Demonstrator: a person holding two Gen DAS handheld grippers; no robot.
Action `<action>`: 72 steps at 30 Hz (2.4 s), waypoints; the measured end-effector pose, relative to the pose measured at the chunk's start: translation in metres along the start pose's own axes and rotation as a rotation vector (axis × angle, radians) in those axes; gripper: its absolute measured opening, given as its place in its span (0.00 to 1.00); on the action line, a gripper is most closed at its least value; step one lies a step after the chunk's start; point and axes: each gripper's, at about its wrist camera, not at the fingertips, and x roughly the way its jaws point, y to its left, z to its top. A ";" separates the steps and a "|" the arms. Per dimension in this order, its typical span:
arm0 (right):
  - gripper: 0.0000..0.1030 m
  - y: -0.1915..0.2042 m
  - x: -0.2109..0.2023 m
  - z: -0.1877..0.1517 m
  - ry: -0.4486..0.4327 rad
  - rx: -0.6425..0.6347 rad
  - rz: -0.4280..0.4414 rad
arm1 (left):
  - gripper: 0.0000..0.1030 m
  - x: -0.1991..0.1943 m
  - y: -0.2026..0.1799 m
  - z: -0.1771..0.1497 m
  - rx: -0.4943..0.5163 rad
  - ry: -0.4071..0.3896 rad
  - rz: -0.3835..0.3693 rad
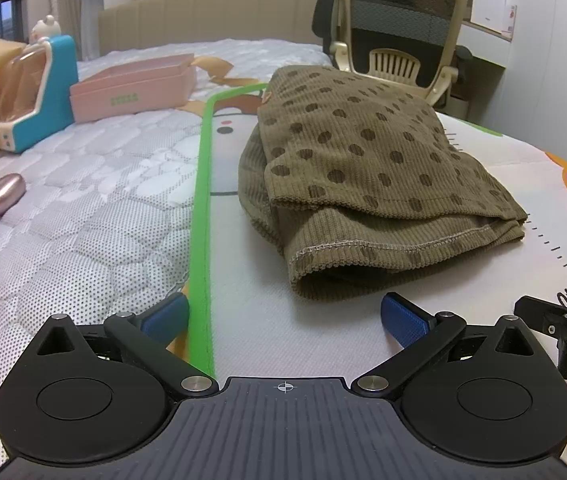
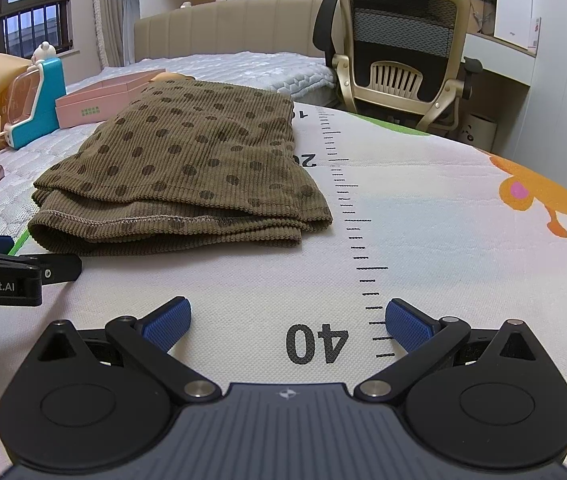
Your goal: Fold clothes
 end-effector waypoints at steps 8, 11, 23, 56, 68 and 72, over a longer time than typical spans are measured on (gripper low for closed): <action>1.00 0.001 -0.001 -0.001 -0.003 0.001 -0.003 | 1.00 0.000 0.001 -0.001 0.000 -0.006 0.001; 1.00 0.001 -0.001 -0.002 -0.004 0.002 -0.004 | 1.00 0.000 0.001 0.000 0.000 -0.007 0.002; 1.00 0.002 -0.001 -0.002 -0.006 0.003 -0.006 | 1.00 0.002 0.000 0.001 -0.009 -0.010 0.026; 1.00 0.002 -0.001 -0.002 -0.007 0.003 -0.006 | 1.00 0.003 0.002 0.001 -0.012 -0.010 0.026; 1.00 0.002 -0.001 -0.002 -0.007 0.004 -0.007 | 1.00 0.003 0.003 0.001 -0.015 -0.011 0.024; 1.00 0.001 -0.001 -0.002 -0.007 0.005 -0.007 | 1.00 0.003 0.004 0.001 -0.016 -0.011 0.022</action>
